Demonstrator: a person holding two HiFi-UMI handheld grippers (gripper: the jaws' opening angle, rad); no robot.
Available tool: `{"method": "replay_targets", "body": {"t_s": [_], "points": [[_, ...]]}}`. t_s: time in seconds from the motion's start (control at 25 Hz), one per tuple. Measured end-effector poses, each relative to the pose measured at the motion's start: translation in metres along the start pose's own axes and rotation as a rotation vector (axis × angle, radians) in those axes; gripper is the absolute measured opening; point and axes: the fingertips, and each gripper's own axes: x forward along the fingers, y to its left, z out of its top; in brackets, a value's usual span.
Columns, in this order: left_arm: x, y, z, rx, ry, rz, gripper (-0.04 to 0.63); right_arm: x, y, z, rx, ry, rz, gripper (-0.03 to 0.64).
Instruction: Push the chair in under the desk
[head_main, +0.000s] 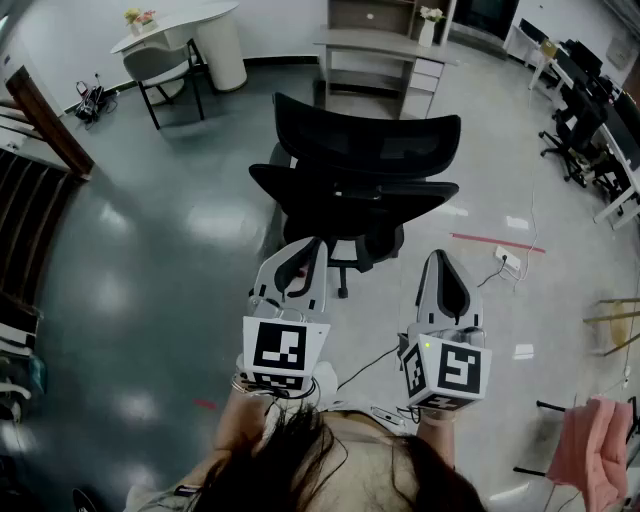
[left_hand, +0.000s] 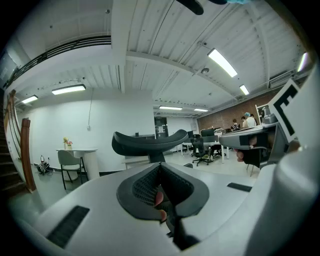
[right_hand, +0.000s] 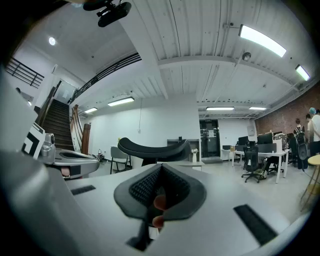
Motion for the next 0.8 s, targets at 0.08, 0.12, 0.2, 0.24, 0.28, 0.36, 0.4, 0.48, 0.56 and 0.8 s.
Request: {"method": "replay_targets", "body": {"t_s": [0.08,0.12,0.2,0.24,0.28,0.36,0.4,0.48,0.56,0.8], "points": [[0.002,0.007,-0.003,0.015,0.011,0.013,0.012,0.005,0.003,-0.002,0.006,0.003,-0.002,0.023],[0.003,0.011,-0.004,0.021,0.014,0.018,0.012,0.007,0.005,-0.002,0.008,0.002,-0.001,0.023],[0.005,0.018,-0.006,0.027,0.012,0.023,0.012,0.010,0.010,-0.003,0.008,-0.001,0.008,0.023],[0.006,0.020,-0.007,0.027,0.011,0.021,0.012,0.010,0.014,-0.003,0.007,-0.002,0.016,0.023],[0.006,0.023,-0.008,0.026,0.013,0.017,0.012,0.011,0.018,-0.003,0.005,-0.005,0.024,0.023],[0.008,0.028,-0.011,0.024,0.017,0.009,0.012,0.012,0.025,-0.002,0.001,-0.014,0.039,0.024],[0.009,0.030,-0.013,0.024,0.015,0.004,0.012,0.012,0.029,-0.002,-0.002,-0.020,0.048,0.025],[0.011,0.032,-0.014,0.026,0.002,-0.011,0.012,0.013,0.033,-0.004,0.000,-0.029,0.063,0.025],[0.013,0.033,-0.015,0.022,-0.011,-0.024,0.012,0.014,0.035,-0.006,0.004,-0.025,0.059,0.025],[0.018,0.043,-0.019,0.008,-0.011,-0.040,0.012,0.017,0.038,-0.006,-0.052,-0.026,0.039,0.026]]}}
